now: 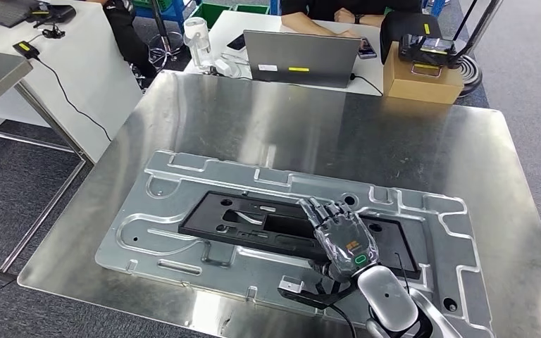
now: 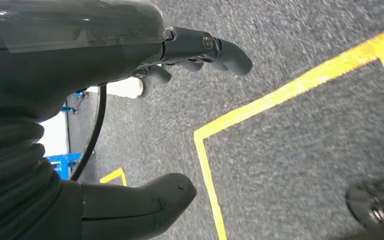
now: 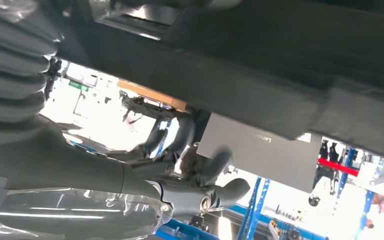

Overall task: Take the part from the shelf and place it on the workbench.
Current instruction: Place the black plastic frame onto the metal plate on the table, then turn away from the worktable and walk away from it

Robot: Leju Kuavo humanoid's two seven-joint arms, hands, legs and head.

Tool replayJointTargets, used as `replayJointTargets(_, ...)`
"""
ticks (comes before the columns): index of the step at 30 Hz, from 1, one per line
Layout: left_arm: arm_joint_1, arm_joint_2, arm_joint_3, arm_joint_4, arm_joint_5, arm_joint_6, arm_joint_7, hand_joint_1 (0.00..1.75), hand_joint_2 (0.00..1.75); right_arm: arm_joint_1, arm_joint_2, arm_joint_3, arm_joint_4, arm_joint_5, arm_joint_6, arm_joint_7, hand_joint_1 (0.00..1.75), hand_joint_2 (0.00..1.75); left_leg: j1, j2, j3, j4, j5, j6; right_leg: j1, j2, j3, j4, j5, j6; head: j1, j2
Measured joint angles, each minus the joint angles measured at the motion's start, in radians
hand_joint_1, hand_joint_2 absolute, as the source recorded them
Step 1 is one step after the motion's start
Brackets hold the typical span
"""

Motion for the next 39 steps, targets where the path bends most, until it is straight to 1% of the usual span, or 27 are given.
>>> replayJointTargets(2,-0.002,0.000,0.000,0.000,0.000,-0.001,0.000,0.00,1.75,0.001,0.000,0.000,-0.004,0.000,0.000,0.000,0.00,0.00,0.001,0.000,0.005,-0.006,-0.001,-0.002,0.002,0.001,0.002,0.000,-0.004,-0.007,0.000,0.000)
replayJointTargets(6,-0.002,0.000,0.000,0.000,0.000,-0.001,0.000,0.00,0.00,0.002,0.000,-0.001,-0.007,0.000,0.000,0.000,0.00,0.00,0.002,0.001,0.010,-0.015,-0.002,-0.006,0.005,0.001,0.005,0.000,-0.008,-0.014,0.000,0.000)
replayJointTargets(11,-0.002,0.000,0.000,0.000,0.001,0.013,-0.002,0.00,0.00,0.003,0.000,-0.003,-0.008,-0.009,0.000,-0.001,0.00,0.00,0.005,0.001,0.012,-0.016,-0.001,-0.026,0.007,0.001,0.005,0.002,-0.009,-0.017,0.000,0.000)
replayJointTargets(12,-0.002,0.000,0.000,0.000,0.000,0.015,-0.002,0.00,0.00,0.003,0.000,-0.004,-0.010,-0.014,0.000,-0.002,0.00,0.00,0.005,0.001,0.011,-0.014,-0.001,-0.027,0.006,0.000,0.005,0.000,-0.006,-0.014,0.000,0.000)
replayJointTargets(13,-0.002,0.001,0.000,0.000,-0.001,0.018,0.000,0.00,0.00,0.003,0.000,-0.004,-0.013,-0.017,0.000,-0.004,0.00,0.00,0.004,0.000,0.011,-0.013,0.002,-0.025,0.003,0.000,0.007,-0.004,-0.001,-0.011,0.000,0.000)
replayJointTargets(15,-0.002,0.001,0.000,0.000,-0.006,0.021,0.005,0.00,0.00,0.003,0.000,-0.004,-0.027,-0.021,-0.001,-0.008,0.00,0.00,0.005,0.002,0.024,-0.040,0.025,-0.014,0.001,0.000,0.017,-0.022,0.008,-0.002,0.000,0.000)
replayJointTargets(16,-0.003,-0.001,0.000,0.000,-0.008,0.022,0.007,0.00,0.00,0.001,0.000,-0.005,-0.035,-0.023,-0.003,-0.009,0.00,0.00,0.009,0.005,0.035,-0.067,0.042,-0.006,0.003,0.001,0.019,-0.021,0.000,0.001,0.001,0.000)
replayJointTargets(17,-0.004,-0.003,0.000,0.000,-0.009,0.023,0.009,0.00,0.00,-0.001,0.000,-0.005,-0.042,-0.026,-0.003,-0.010,0.00,0.00,0.015,0.008,0.045,-0.092,0.058,-0.001,0.004,0.002,0.012,-0.001,-0.019,0.004,0.001,0.000)
replayJointTargets(19,-0.006,-0.004,0.000,0.000,-0.011,0.023,0.010,0.00,0.00,-0.003,0.000,-0.005,-0.049,-0.032,-0.005,-0.012,0.00,0.00,0.023,0.012,0.050,-0.111,0.071,0.001,-0.003,0.002,-0.029,0.100,-0.081,0.014,0.002,0.000)
replayJointTargets(20,-0.006,-0.004,-0.001,0.000,-0.012,0.023,0.010,0.00,0.00,-0.001,0.000,-0.005,-0.051,-0.035,-0.004,-0.013,0.00,0.00,0.026,0.013,0.047,-0.108,0.071,-0.002,-0.010,0.002,-0.052,0.156,-0.104,0.022,0.002,0.000)
replayJointTargets(21,-0.006,-0.004,-0.001,0.000,-0.014,0.024,0.011,0.00,0.00,0.000,0.000,-0.005,-0.053,-0.036,-0.005,-0.014,0.00,0.00,0.029,0.014,0.042,-0.101,0.069,-0.006,-0.018,0.001,-0.067,0.191,-0.112,0.032,0.002,0.000)
replayJointTargets(22,-0.006,-0.004,-0.001,0.000,-0.015,0.024,0.011,0.00,0.00,0.002,0.000,-0.005,-0.056,-0.037,-0.005,-0.015,0.00,0.00,0.034,0.014,0.036,-0.090,0.065,-0.013,-0.027,0.000,-0.065,0.193,-0.102,0.042,0.002,0.000)
replayJointTargets(23,-0.006,-0.005,-0.001,0.000,-0.016,0.024,0.011,0.00,0.00,0.002,0.000,-0.005,-0.059,-0.038,-0.005,-0.015,0.00,0.00,0.041,0.013,0.027,-0.073,0.059,-0.023,-0.035,-0.002,-0.047,0.160,-0.076,0.053,0.002,0.000)
replayJointTargets(25,-0.007,-0.003,-0.001,0.000,-0.017,0.024,0.011,0.00,0.00,0.002,0.000,-0.005,-0.069,-0.039,-0.007,-0.018,0.00,0.00,0.054,0.011,0.003,-0.029,0.040,-0.052,-0.044,0.000,0.001,0.063,-0.037,0.072,0.003,0.000)
replayJointTargets(26,-0.007,-0.001,-0.001,0.001,-0.018,0.025,0.011,0.00,0.00,0.002,0.000,-0.005,-0.076,-0.039,-0.008,-0.019,0.00,0.00,0.057,0.008,-0.010,-0.007,0.030,-0.066,-0.044,0.004,0.012,0.036,-0.030,0.068,0.002,0.000)
replayJointTargets(27,-0.008,0.000,-0.001,0.001,-0.018,0.026,0.012,0.00,0.00,0.002,0.000,-0.004,-0.082,-0.039,-0.010,-0.021,0.00,0.00,0.056,0.006,-0.020,0.009,0.024,-0.077,-0.043,0.009,0.009,0.033,-0.034,0.059,0.002,0.000)
replayJointTargets(28,-0.009,0.001,-0.001,0.001,-0.018,0.026,0.012,0.00,0.00,0.002,0.000,-0.003,-0.088,-0.039,-0.011,-0.022,0.00,0.00,0.054,0.004,-0.028,0.016,0.023,-0.083,-0.040,0.012,0.000,0.045,-0.035,0.044,0.002,0.000)
replayJointTargets(29,-0.009,-0.001,-0.001,0.001,-0.018,0.026,0.012,0.00,0.00,0.002,-0.001,-0.001,-0.093,-0.039,-0.013,-0.023,0.00,0.00,0.055,0.002,-0.032,0.019,0.024,-0.087,-0.039,0.013,-0.007,0.051,-0.034,0.027,0.001,0.000)
replayJointTargets(30,-0.008,-0.002,-0.001,0.001,-0.018,0.026,0.012,0.00,0.00,0.002,-0.001,0.000,-0.096,-0.039,-0.014,-0.023,0.00,0.00,0.057,0.002,-0.034,0.020,0.023,-0.090,-0.038,0.011,-0.013,0.054,-0.031,0.016,0.001,0.000)
replayJointTargets(31,-0.008,-0.003,-0.001,0.001,-0.018,0.026,0.012,0.00,0.00,0.002,-0.002,0.001,-0.099,-0.039,-0.015,-0.024,0.00,0.00,0.058,0.002,-0.040,0.031,0.011,-0.090,-0.035,0.010,-0.018,0.055,-0.027,0.006,0.001,0.000)
replayJointTargets(32,-0.008,-0.004,-0.001,0.001,-0.018,0.026,0.012,0.00,0.00,0.001,-0.002,0.002,-0.101,-0.039,-0.016,-0.024,0.00,0.00,0.058,0.003,-0.053,0.061,-0.017,-0.088,-0.033,0.008,-0.026,0.054,-0.020,-0.003,0.001,0.000)
replayJointTargets(33,-0.008,-0.004,-0.001,0.001,-0.018,0.026,0.013,0.00,0.00,0.002,-0.002,0.002,-0.103,-0.040,-0.017,-0.024,0.00,0.00,0.056,0.004,-0.073,0.111,-0.057,-0.085,-0.029,0.006,-0.035,0.053,-0.013,-0.011,0.000,0.000)
replayJointTargets(35,-0.009,-0.004,-0.001,0.001,-0.018,0.026,0.013,0.00,0.00,0.004,-0.002,0.003,-0.106,-0.043,-0.021,-0.024,0.00,0.00,0.044,0.005,-0.120,0.245,-0.145,-0.074,-0.018,0.004,-0.055,0.053,0.003,-0.020,0.000,0.000)
replayJointTargets(36,-0.009,-0.004,-0.001,0.001,-0.018,0.026,0.013,0.00,0.00,0.006,-0.002,0.003,-0.107,-0.044,-0.024,-0.024,0.00,0.00,0.036,0.004,-0.131,0.291,-0.168,-0.066,-0.011,0.002,-0.065,0.053,0.011,-0.024,0.000,0.000)
replayJointTargets(37,-0.009,-0.004,-0.001,0.001,-0.018,0.026,0.013,0.00,0.00,0.008,-0.002,0.003,-0.107,-0.046,-0.028,-0.023,0.00,0.00,0.028,0.004,-0.125,0.304,-0.174,-0.054,-0.002,0.001,-0.076,0.053,0.020,-0.028,0.001,0.000)
replayJointTargets(38,-0.009,-0.004,-0.001,0.001,-0.018,0.026,0.013,0.00,0.00,0.010,-0.002,0.003,-0.107,-0.048,-0.033,-0.022,0.00,0.00,0.018,0.004,-0.098,0.275,-0.162,-0.039,0.006,0.001,-0.086,0.052,0.029,-0.031,0.001,0.000)
replayJointTargets(39,-0.009,-0.004,-0.001,0.001,-0.018,0.026,0.013,0.00,0.00,0.013,-0.003,0.003,-0.109,-0.049,-0.039,-0.022,0.00,0.00,0.005,0.004,-0.053,0.214,-0.141,-0.017,0.014,0.002,-0.095,0.051,0.038,-0.034,0.001,0.000)
